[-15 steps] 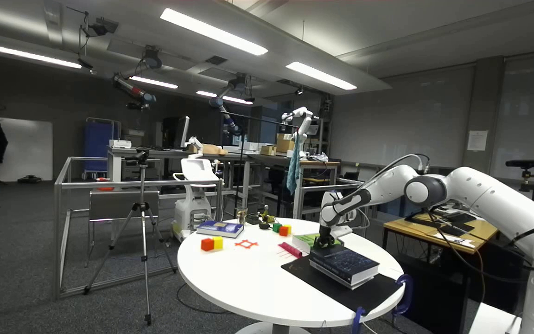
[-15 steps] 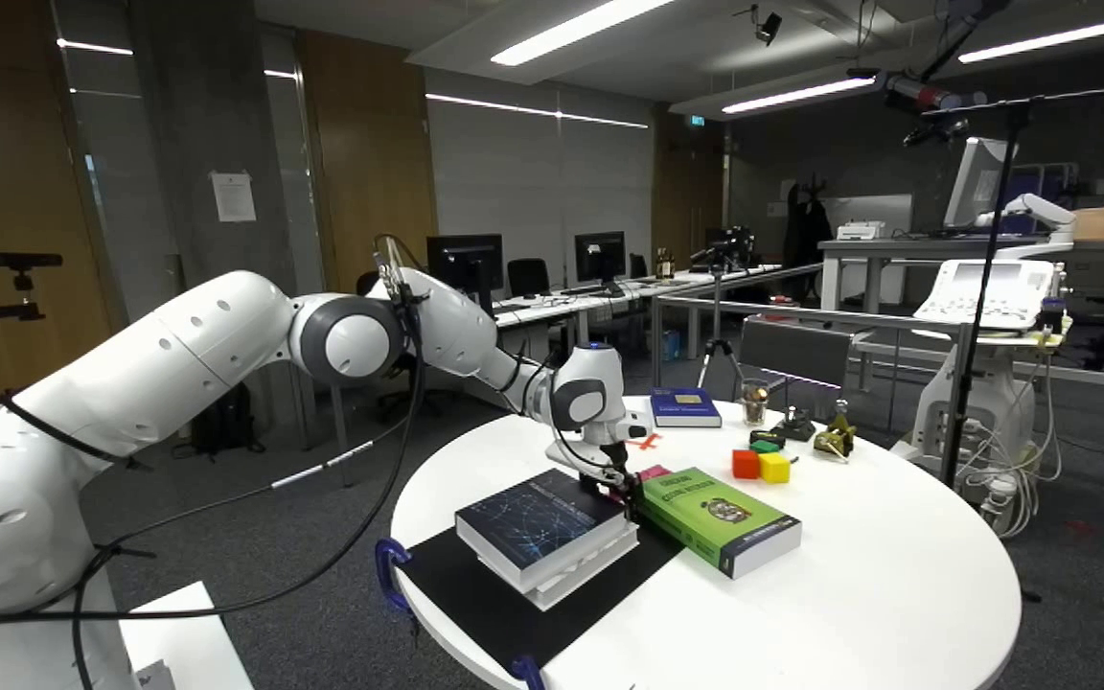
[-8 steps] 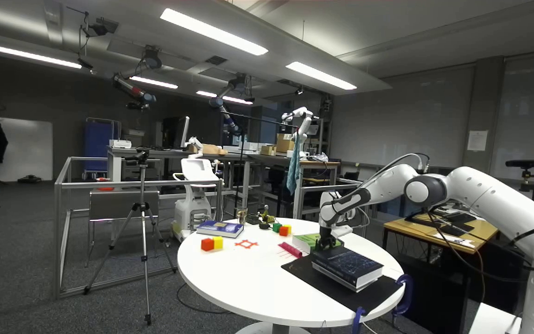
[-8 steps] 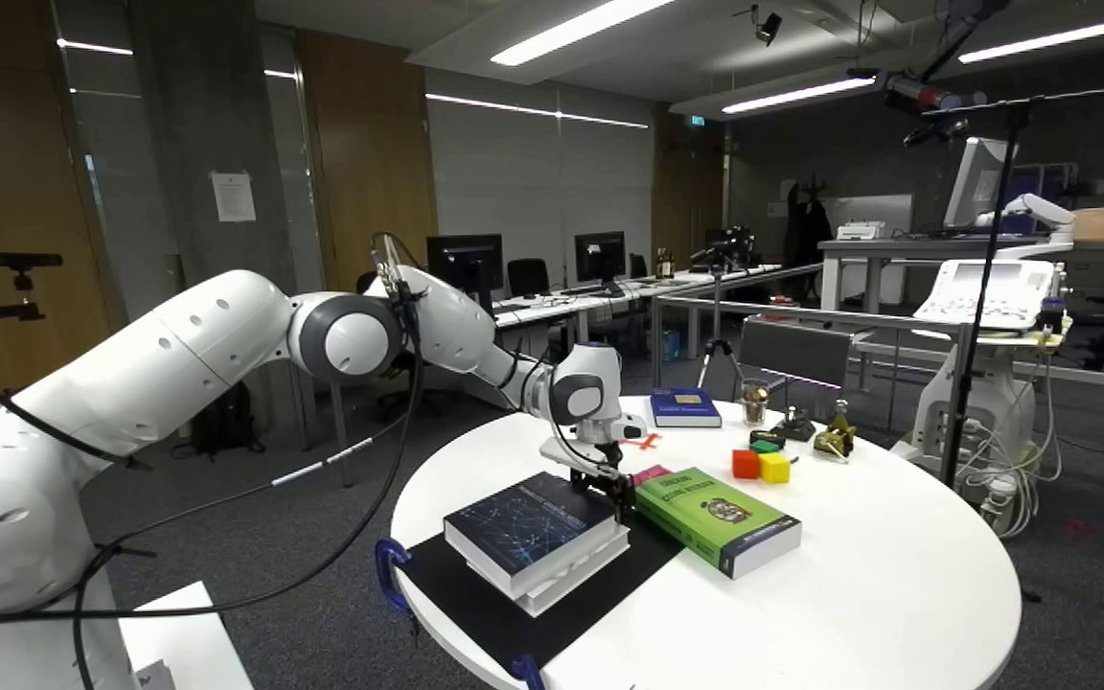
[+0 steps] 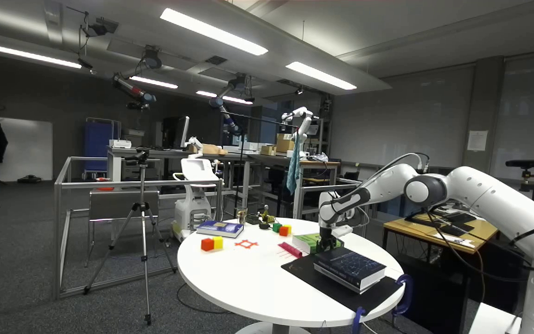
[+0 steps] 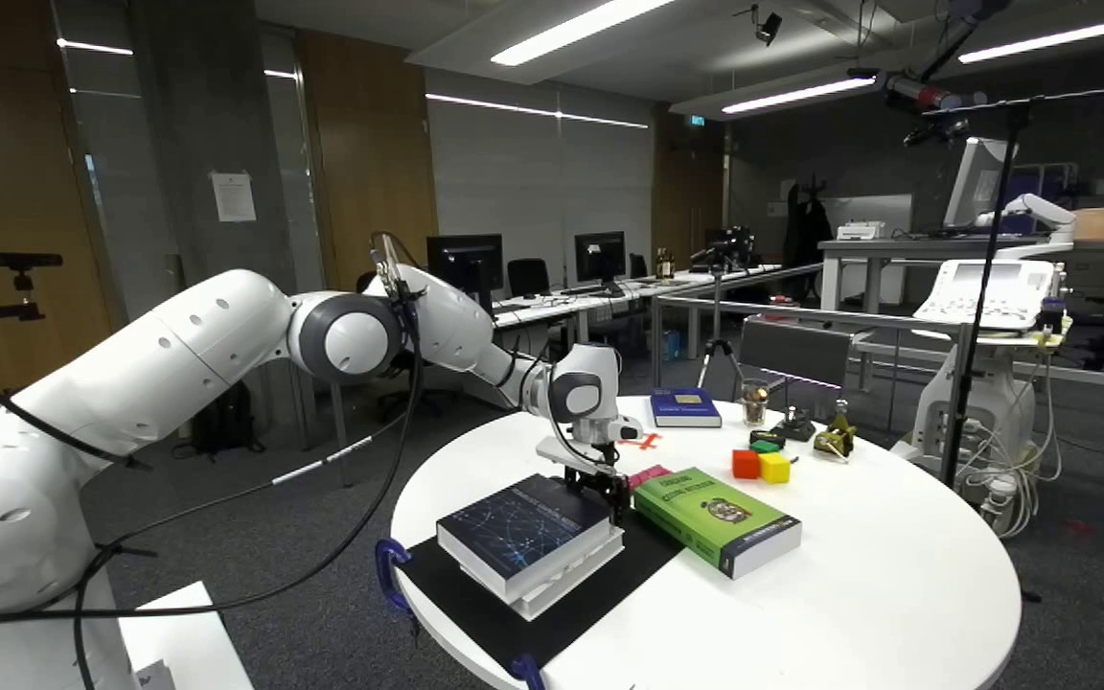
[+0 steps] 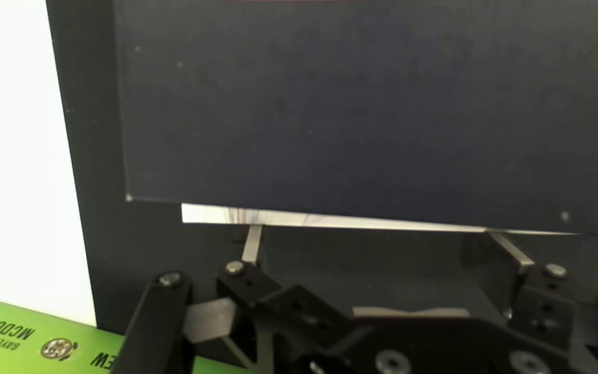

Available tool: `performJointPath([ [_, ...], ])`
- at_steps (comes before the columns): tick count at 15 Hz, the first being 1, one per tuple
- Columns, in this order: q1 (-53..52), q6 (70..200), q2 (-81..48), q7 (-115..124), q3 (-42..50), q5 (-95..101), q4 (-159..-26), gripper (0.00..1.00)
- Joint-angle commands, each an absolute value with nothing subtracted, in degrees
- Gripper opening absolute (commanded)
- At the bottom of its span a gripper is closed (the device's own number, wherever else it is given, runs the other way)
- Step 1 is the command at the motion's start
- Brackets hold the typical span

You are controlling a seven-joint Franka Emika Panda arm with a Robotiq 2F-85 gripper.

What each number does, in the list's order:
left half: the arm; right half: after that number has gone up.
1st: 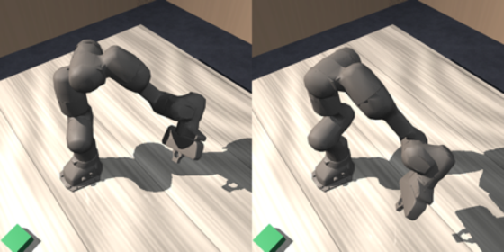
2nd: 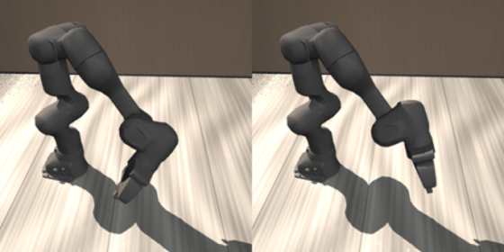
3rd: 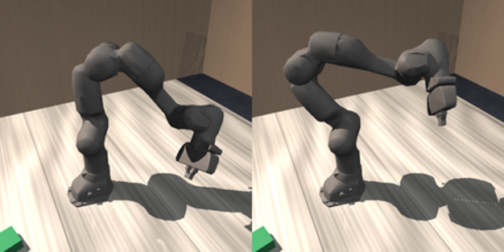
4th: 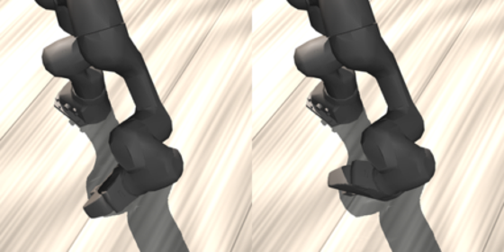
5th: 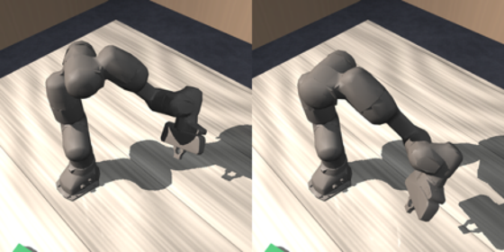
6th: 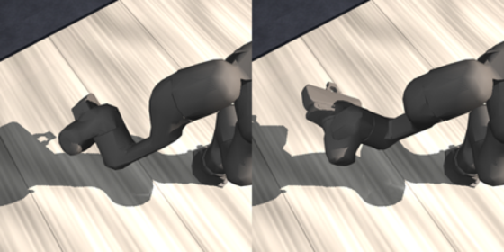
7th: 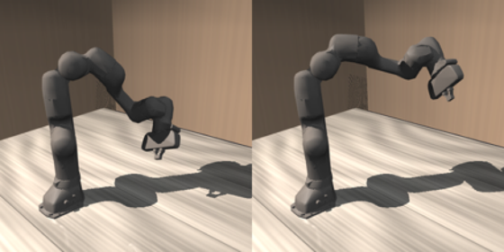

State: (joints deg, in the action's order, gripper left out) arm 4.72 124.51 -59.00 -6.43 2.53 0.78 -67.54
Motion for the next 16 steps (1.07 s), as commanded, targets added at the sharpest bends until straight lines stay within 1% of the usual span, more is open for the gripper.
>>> performJointPath([
  [1, 4.2, 123.4, -57.1, -6.2, 2.5, 1.9, -68.3, 1.0],
  [5, 3.5, 125.2, -55.7, -5.0, 1.8, 0.9, -67.6, 1.0],
  [8, 2.1, 129.5, -52.6, -1.1, 1.3, -0.1, -69.4, 1.0],
  [13, -3.4, 143.0, -44.9, 14.4, 3.9, 0.3, -77.9, 1.0],
  [16, -7.0, 146.0, -39.0, 21.2, 6.4, 1.4, -84.4, 1.0],
])
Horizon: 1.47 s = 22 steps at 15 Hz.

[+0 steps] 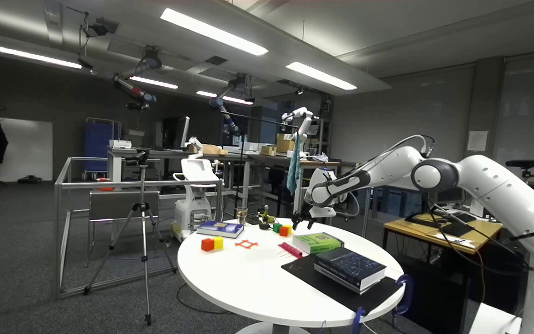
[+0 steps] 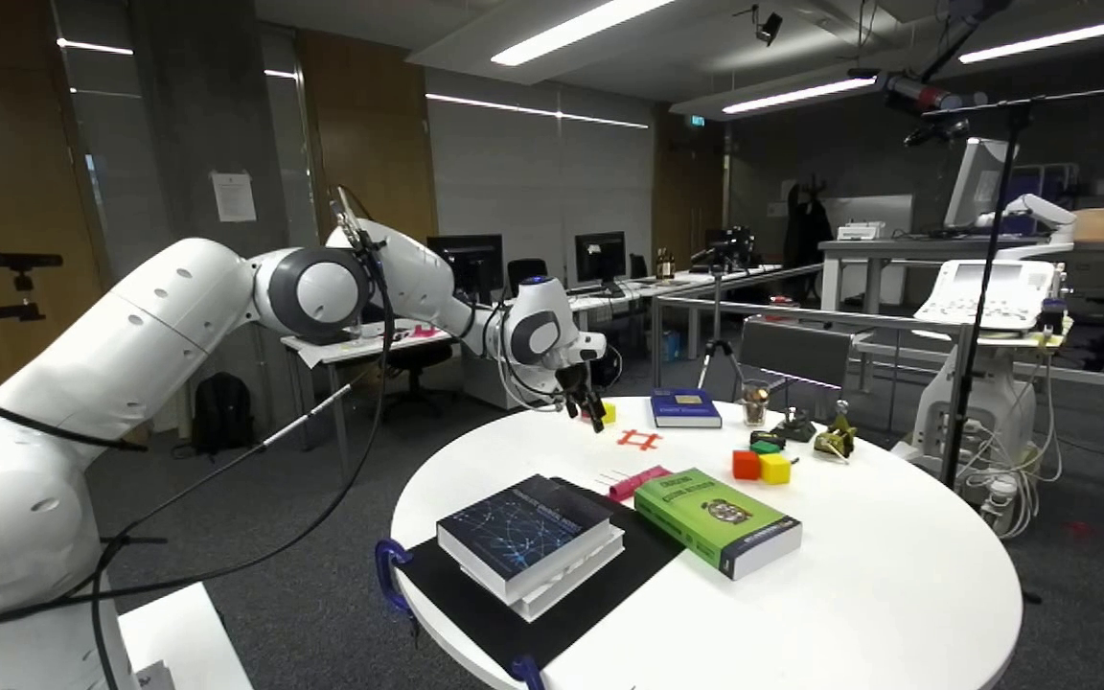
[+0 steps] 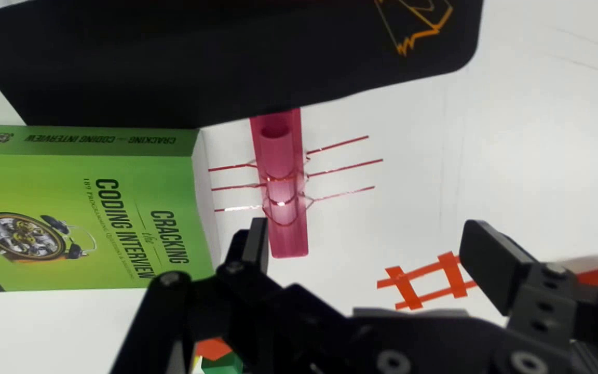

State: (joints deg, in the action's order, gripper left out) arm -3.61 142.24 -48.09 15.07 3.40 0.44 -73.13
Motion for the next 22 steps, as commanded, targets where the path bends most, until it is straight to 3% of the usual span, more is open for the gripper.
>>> performJointPath([
  [1, -8.1, 146.6, -37.1, 23.0, 7.1, 1.8, -86.5, 1.0],
  [11, -18.4, 143.6, -17.1, 45.6, 15.1, 16.9, -109.8, 1.0],
  [17, -13.8, 131.4, -1.3, 44.5, 9.9, 27.0, -123.1, 1.0],
  [22, -7.9, 122.9, 7.0, 40.2, 4.3, 22.1, -126.4, 1.0],
])
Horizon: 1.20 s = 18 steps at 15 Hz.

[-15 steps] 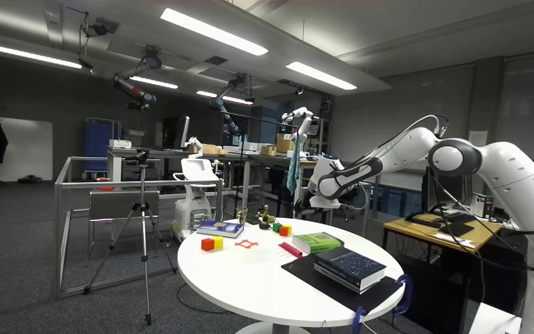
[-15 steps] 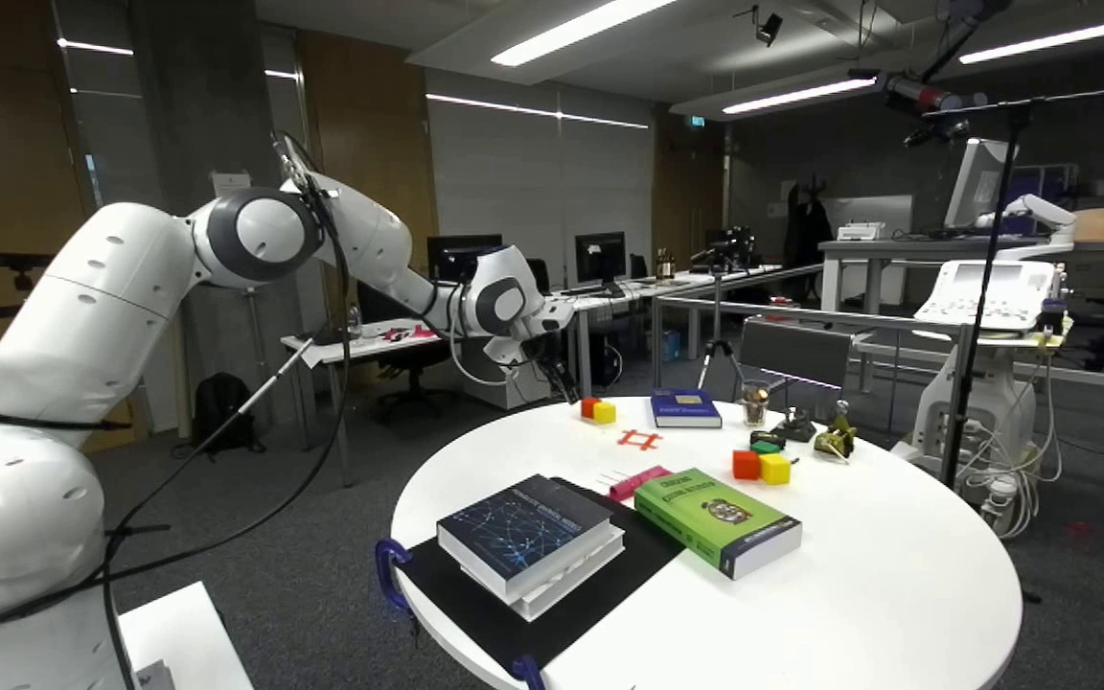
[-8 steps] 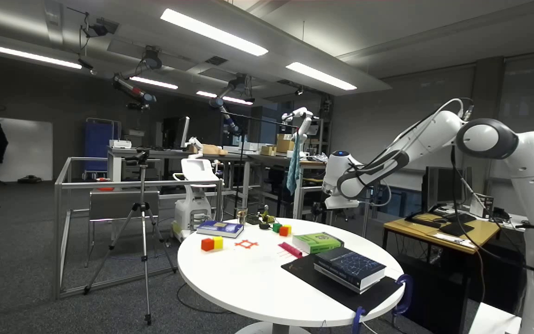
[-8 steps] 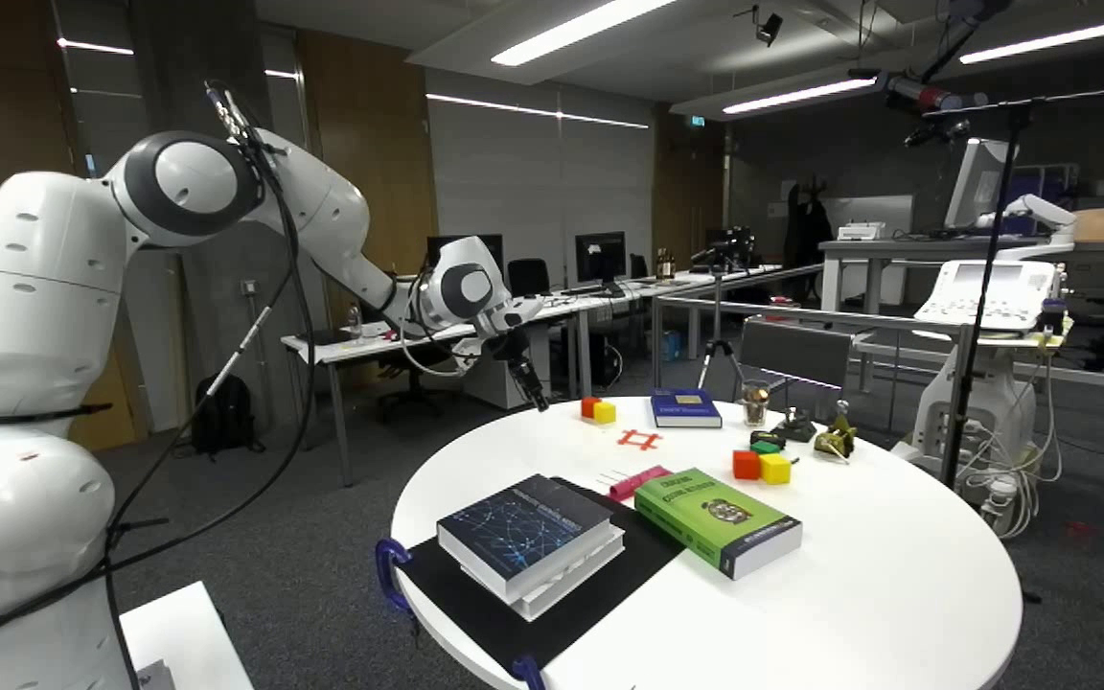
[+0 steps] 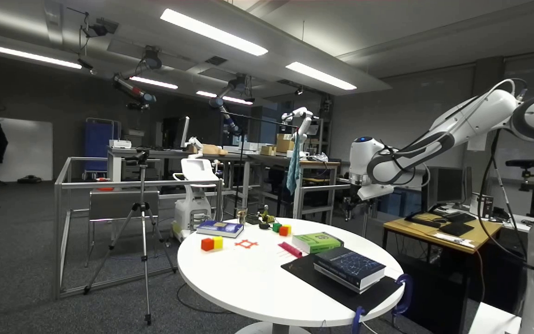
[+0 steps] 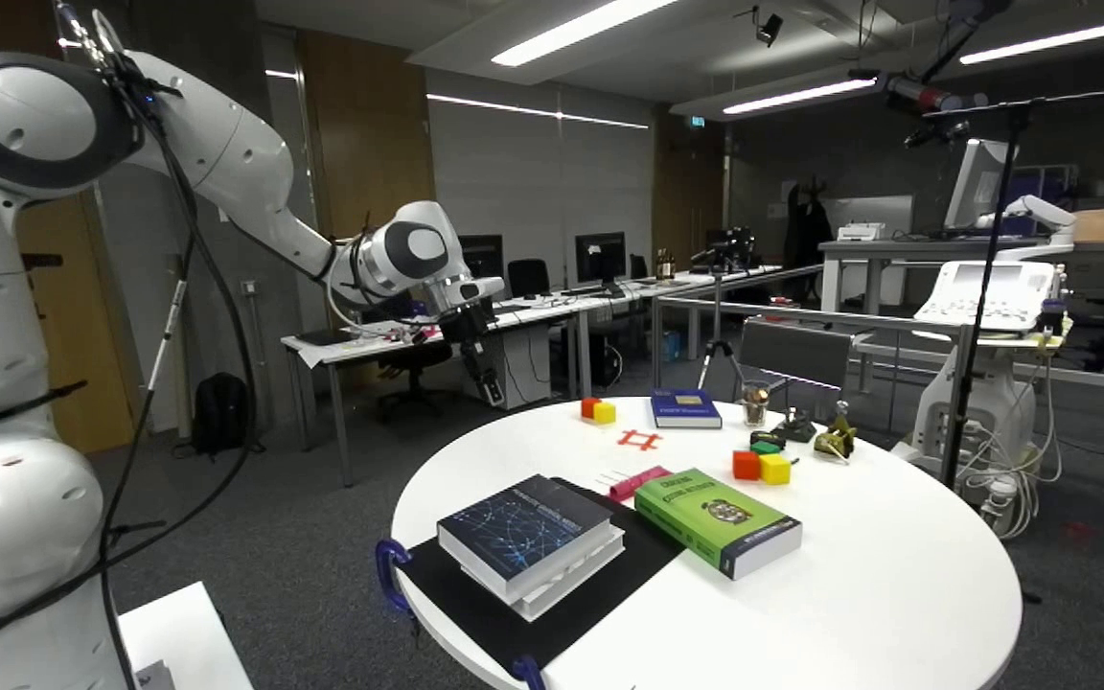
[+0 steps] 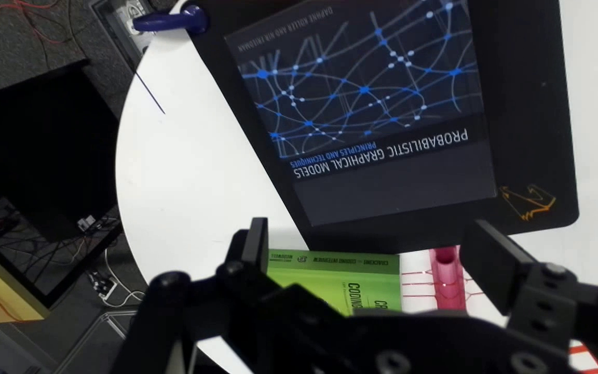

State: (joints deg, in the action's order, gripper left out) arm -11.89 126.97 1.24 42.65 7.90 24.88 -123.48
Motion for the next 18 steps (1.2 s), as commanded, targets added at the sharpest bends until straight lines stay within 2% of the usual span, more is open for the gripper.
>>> performJointPath([
  [1, -6.8, 120.6, 6.4, 40.4, 3.7, 19.6, -124.4, 1.0],
  [2, -6.2, 123.5, 4.3, 41.7, 2.5, 22.3, -124.4, 1.0],
  [10, -4.8, 120.3, 5.3, 41.2, 1.7, 19.3, -124.2, 1.0],
  [18, -4.2, 121.4, 8.8, 31.6, -0.2, 10.6, -135.2, 1.0],
])
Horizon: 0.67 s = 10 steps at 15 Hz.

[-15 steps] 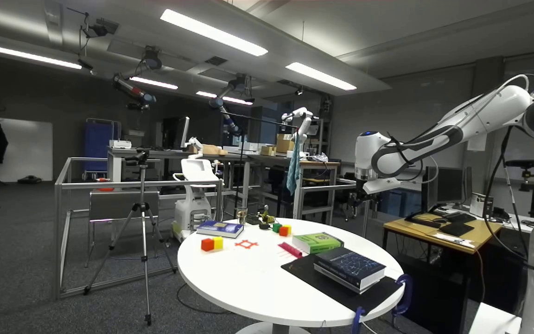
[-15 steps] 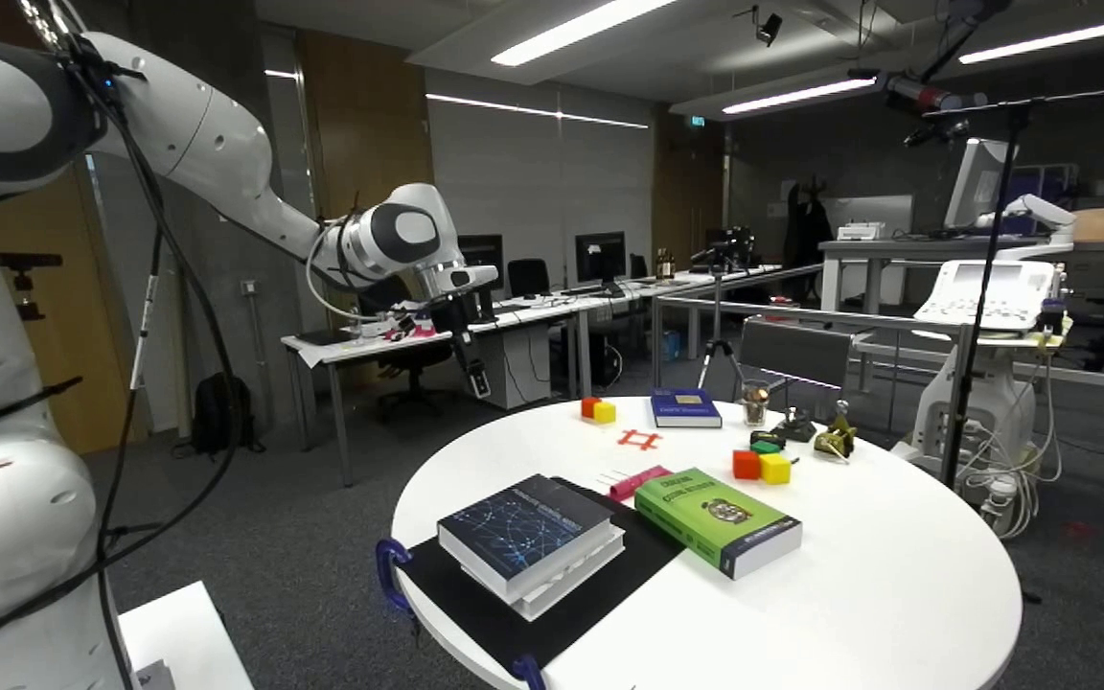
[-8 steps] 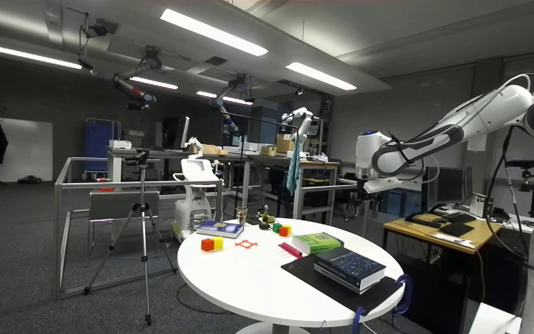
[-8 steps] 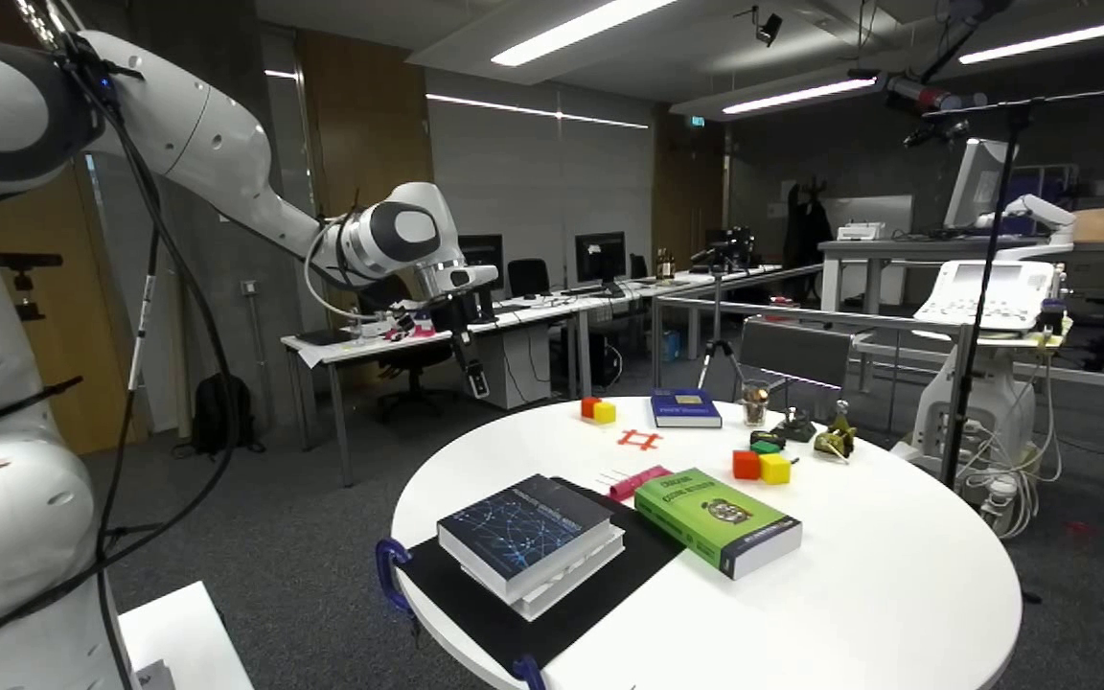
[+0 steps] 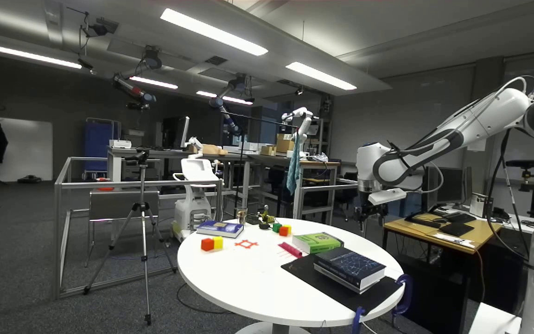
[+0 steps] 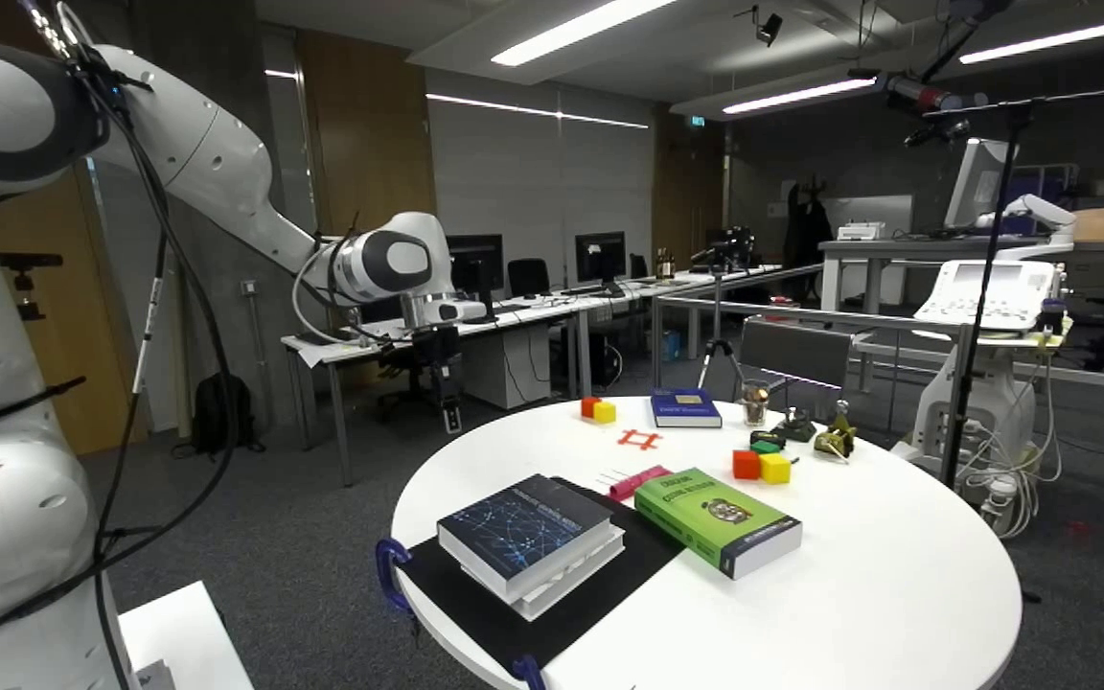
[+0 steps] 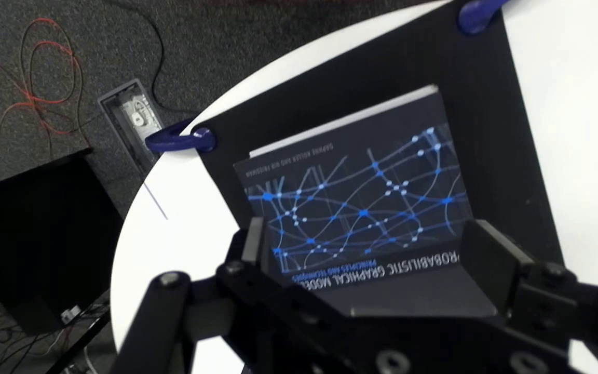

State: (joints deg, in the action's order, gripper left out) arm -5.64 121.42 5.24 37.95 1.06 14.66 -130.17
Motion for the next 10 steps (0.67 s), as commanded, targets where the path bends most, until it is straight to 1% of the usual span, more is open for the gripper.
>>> performJointPath([
  [1, -4.1, 121.8, 9.1, 29.6, -0.3, 9.9, -136.6, 1.0],
  [4, -3.3, 122.6, 8.7, 25.3, 0.0, 9.8, -139.7, 1.0],
  [6, -2.3, 126.2, 7.3, 19.8, 0.9, 9.1, -141.4, 1.0],
  [10, -0.1, 128.2, 3.7, 15.9, 2.0, 8.6, -142.6, 1.0],
])
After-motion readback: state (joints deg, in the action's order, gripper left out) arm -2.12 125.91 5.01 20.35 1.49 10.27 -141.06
